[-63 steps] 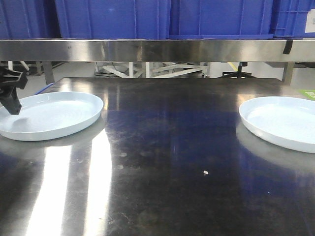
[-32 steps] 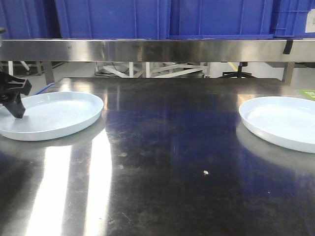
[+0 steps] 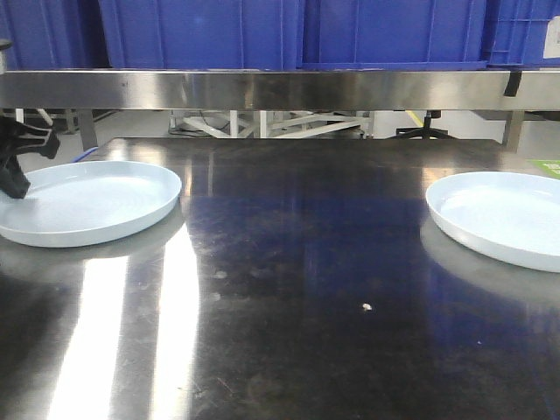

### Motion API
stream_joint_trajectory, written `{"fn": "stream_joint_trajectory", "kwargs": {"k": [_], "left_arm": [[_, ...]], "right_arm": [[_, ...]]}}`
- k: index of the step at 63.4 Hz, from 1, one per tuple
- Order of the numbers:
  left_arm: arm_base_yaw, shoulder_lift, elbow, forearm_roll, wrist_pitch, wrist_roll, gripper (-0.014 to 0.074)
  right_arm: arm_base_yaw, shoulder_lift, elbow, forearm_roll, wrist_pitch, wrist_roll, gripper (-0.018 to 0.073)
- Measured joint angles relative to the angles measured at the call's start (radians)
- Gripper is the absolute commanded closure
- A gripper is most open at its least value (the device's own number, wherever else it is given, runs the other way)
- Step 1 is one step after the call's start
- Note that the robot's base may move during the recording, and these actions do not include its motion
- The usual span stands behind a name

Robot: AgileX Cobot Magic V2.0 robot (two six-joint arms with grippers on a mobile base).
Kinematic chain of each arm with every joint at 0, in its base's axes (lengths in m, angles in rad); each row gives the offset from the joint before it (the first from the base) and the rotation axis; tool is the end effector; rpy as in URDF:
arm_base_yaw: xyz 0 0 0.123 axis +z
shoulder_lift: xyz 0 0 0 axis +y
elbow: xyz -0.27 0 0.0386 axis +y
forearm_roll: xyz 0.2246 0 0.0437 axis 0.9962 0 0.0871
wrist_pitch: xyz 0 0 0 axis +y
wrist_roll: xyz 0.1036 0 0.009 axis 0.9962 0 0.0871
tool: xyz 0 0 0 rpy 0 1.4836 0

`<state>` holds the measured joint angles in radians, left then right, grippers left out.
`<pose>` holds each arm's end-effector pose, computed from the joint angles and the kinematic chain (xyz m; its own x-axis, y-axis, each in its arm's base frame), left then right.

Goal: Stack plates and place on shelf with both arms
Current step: 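Lift the white plate with the left gripper toward the table center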

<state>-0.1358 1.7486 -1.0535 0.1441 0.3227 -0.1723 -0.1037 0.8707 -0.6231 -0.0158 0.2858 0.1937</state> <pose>0.3459 -0.0425 0.1885 -0.7961 0.0729 -0.6008 0.0799 0.9967 0.0151 0.1768 -0.0189 0.2968 -0.4033 0.2205 -0.8881 0.1820 0.9705 0.1583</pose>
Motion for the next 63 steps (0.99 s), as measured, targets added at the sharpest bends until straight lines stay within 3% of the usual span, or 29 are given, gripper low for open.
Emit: {"fn": "stream_joint_trajectory", "kwargs": {"k": [34, 63], "left_arm": [[-0.121, -0.048, -0.155, -0.007, 0.117, 0.0, 0.0496], [-0.308, -0.048, -0.315, -0.053, 0.139, 0.0, 0.0496]], "right_arm": [[0.0, 0.0, 0.0, 0.0, 0.0, 0.0, 0.0074], [0.0, 0.0, 0.0, 0.0, 0.0, 0.0, 0.0074]]}}
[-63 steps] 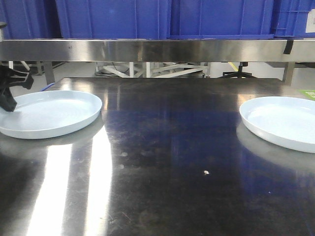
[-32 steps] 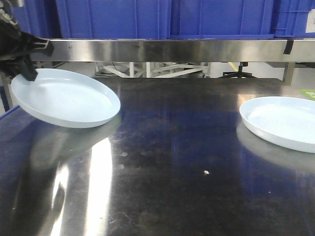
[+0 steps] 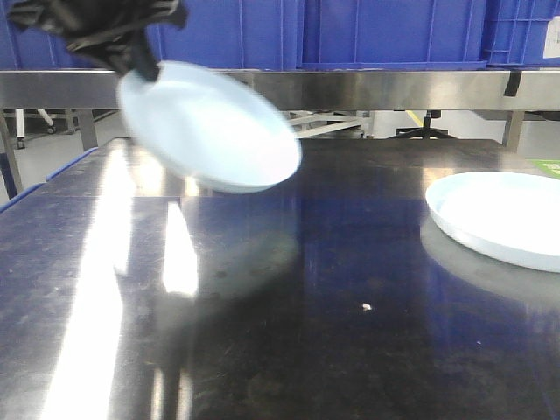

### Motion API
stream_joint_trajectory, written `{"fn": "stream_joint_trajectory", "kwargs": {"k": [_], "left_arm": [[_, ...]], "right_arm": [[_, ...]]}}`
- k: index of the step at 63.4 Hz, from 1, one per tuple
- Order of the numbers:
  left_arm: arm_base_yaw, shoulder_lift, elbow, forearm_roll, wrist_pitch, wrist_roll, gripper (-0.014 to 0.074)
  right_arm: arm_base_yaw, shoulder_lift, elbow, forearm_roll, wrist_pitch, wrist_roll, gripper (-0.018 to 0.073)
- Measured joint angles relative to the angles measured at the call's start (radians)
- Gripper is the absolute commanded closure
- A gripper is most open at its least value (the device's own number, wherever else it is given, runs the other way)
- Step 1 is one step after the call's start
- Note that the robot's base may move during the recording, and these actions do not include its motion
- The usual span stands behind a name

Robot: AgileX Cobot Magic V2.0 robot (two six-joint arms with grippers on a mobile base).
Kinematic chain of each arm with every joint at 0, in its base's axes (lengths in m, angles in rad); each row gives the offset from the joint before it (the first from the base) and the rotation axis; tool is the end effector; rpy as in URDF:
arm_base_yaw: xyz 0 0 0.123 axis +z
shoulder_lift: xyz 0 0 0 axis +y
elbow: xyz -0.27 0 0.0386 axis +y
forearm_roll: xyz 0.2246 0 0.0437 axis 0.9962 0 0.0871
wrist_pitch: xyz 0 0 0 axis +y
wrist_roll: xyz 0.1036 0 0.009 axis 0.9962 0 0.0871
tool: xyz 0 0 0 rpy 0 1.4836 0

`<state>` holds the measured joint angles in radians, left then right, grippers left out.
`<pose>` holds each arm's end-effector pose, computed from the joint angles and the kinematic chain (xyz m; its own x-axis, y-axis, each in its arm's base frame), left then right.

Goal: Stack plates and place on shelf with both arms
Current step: 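Lift the white plate with the left gripper toward the table center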

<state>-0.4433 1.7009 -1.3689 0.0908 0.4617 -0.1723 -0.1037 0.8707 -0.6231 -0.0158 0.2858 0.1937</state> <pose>0.3442 -0.1588 0.2865 -0.6193 0.1936 -0.7609 0.3460 0.9373 -0.0431 0.1768 -0.0189 0.2968 -0.4033 0.2205 -0.8881 0.1820 0.9705 0.1583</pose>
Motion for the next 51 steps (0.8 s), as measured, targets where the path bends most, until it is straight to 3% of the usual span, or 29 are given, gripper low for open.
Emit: {"fn": "stream_joint_trajectory", "kwargs": {"k": [21, 51], "left_arm": [[-0.119, 0.0, -0.048, -0.006, -0.022, 0.0, 0.0496], [-0.144, 0.107, -0.052, -0.01, -0.041, 0.0, 0.0496]], "right_arm": [[0.0, 0.0, 0.0, 0.0, 0.0, 0.0, 0.0074], [0.0, 0.0, 0.0, 0.0, 0.0, 0.0, 0.0074]]}}
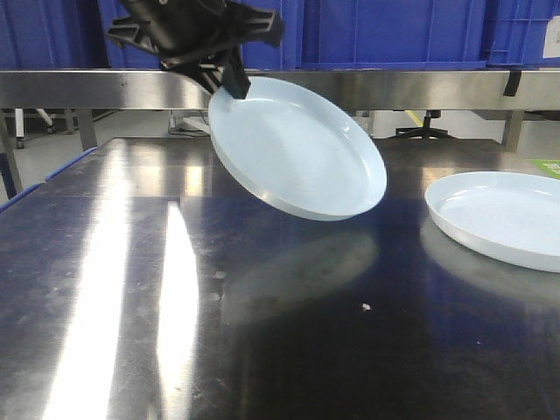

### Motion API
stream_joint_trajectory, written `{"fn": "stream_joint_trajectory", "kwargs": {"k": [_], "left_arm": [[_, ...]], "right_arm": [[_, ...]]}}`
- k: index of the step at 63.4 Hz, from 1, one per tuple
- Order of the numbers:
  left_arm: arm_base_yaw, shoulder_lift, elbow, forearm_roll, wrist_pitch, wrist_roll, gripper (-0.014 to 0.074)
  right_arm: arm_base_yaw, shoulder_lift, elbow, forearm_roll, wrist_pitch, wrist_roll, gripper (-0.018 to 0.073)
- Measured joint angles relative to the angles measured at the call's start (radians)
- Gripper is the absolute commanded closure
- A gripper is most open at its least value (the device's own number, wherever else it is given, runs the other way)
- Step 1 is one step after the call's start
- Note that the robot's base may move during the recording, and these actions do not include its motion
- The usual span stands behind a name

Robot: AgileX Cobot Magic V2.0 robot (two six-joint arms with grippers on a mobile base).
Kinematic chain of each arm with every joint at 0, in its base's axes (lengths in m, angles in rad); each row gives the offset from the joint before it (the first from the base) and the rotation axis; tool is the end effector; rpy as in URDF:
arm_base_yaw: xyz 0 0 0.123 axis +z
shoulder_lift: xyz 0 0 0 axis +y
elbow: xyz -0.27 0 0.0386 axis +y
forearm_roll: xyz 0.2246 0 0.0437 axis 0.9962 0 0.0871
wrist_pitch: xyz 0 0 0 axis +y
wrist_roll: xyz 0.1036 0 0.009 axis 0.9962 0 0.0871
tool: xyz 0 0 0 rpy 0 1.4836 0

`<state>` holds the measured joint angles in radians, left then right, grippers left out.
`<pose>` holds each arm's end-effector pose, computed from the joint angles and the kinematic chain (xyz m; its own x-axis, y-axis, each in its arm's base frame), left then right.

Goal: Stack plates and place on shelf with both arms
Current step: 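Lift the white plate with the left gripper toward the table center, then lower the plate onto the table center and open the left gripper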

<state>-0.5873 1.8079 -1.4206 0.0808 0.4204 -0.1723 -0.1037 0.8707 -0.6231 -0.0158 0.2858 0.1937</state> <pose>0.3378 -0.2208 0.2635 -0.5982 0.2801 -0.7508 0.4767 0.8775 -0.0524 0.1768 -0.0189 0.2968 -0.4033 0.2205 -0.8881 0.1820 0.9705 0.1583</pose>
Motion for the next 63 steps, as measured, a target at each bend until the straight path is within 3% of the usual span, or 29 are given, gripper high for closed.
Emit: {"fn": "stream_joint_trajectory", "kwargs": {"k": [48, 56, 63], "left_arm": [[0.0, 0.121, -0.002, 0.002, -0.005, 0.0, 0.049], [0.0, 0.121, -0.002, 0.002, -0.005, 0.0, 0.0389], [0.0, 0.121, -0.002, 0.004, -0.005, 0.0, 0.0227]], "right_arm": [[0.0, 0.0, 0.0, 0.0, 0.0, 0.0, 0.0074], [0.0, 0.0, 0.0, 0.0, 0.0, 0.0, 0.0074], [0.0, 0.0, 0.0, 0.0, 0.0, 0.0, 0.0074]]}}
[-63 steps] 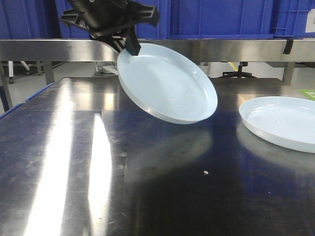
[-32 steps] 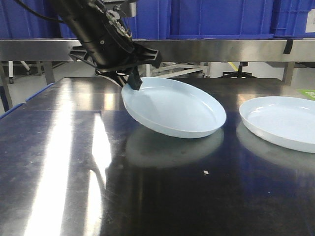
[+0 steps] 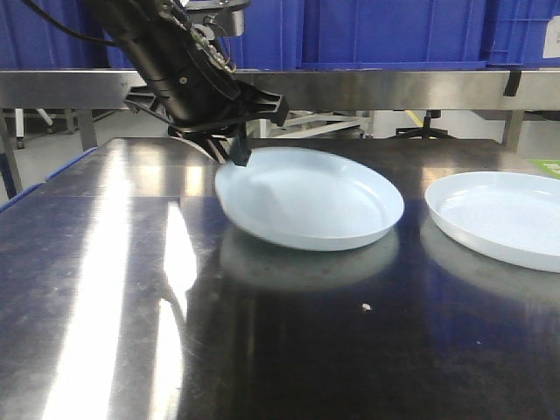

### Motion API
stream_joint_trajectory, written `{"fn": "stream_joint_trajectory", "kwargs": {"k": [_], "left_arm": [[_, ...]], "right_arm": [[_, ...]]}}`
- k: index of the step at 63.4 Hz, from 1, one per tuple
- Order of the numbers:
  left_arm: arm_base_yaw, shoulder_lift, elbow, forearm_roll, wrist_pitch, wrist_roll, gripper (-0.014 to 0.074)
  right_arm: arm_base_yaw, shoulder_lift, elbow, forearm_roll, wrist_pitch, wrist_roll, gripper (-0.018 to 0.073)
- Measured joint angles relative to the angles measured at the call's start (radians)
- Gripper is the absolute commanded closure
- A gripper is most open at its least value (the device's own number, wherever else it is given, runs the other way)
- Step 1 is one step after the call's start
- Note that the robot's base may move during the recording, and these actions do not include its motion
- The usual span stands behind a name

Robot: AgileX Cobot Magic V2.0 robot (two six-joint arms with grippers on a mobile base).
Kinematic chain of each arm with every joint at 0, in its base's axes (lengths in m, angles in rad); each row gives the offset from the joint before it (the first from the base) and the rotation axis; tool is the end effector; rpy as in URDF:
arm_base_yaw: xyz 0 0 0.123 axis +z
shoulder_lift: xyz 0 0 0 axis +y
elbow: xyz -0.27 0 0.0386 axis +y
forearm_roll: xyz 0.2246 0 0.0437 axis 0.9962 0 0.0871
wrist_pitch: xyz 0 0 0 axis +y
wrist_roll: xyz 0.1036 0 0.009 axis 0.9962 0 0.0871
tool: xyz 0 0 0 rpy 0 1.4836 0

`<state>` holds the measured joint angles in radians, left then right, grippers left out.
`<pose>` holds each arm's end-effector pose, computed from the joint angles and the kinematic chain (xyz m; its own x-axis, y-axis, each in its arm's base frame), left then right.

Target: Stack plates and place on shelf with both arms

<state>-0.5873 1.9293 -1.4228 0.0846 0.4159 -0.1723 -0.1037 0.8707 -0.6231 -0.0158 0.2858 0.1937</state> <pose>0.3502 -0.2288 0.2145 -0.6643 0.3285 -0.6714 0.4739 0.8797 -0.0385 0.1768 -0.0189 0.2968 -0.4033 0.2205 -0.8881 0.1820 0.9705 0.1583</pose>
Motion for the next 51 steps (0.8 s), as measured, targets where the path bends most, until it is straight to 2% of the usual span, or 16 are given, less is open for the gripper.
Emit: {"fn": "stream_joint_trajectory", "kwargs": {"k": [12, 17, 22, 28, 32, 39, 51], "left_arm": [[0.0, 0.0, 0.0, 0.02, 0.004, 0.0, 0.0213], [0.0, 0.0, 0.0, 0.022, 0.006, 0.0, 0.0235], [0.0, 0.0, -0.007, 0.022, 0.018, 0.0, 0.0331], [0.002, -0.01, -0.023, 0.022, 0.042, 0.0, 0.0524], [0.008, -0.028, -0.031, 0.022, 0.054, 0.0, 0.0496], [0.035, -0.102, -0.04, 0.022, 0.064, 0.0, 0.0511], [0.115, -0.26, -0.043, 0.022, 0.074, 0.0, 0.0511]], "right_arm": [[0.0, 0.0, 0.0, 0.0, 0.0, 0.0, 0.0074], [0.0, 0.0, 0.0, 0.0, 0.0, 0.0, 0.0074], [0.0, 0.0, 0.0, 0.0, 0.0, 0.0, 0.0074], [0.0, 0.0, 0.0, 0.0, 0.0, 0.0, 0.0074], [0.0, 0.0, 0.0, 0.0, 0.0, 0.0, 0.0074], [0.0, 0.0, 0.0, 0.0, 0.0, 0.0, 0.0074], [0.0, 0.002, 0.0, 0.0, 0.0, 0.0, 0.0074]]}}
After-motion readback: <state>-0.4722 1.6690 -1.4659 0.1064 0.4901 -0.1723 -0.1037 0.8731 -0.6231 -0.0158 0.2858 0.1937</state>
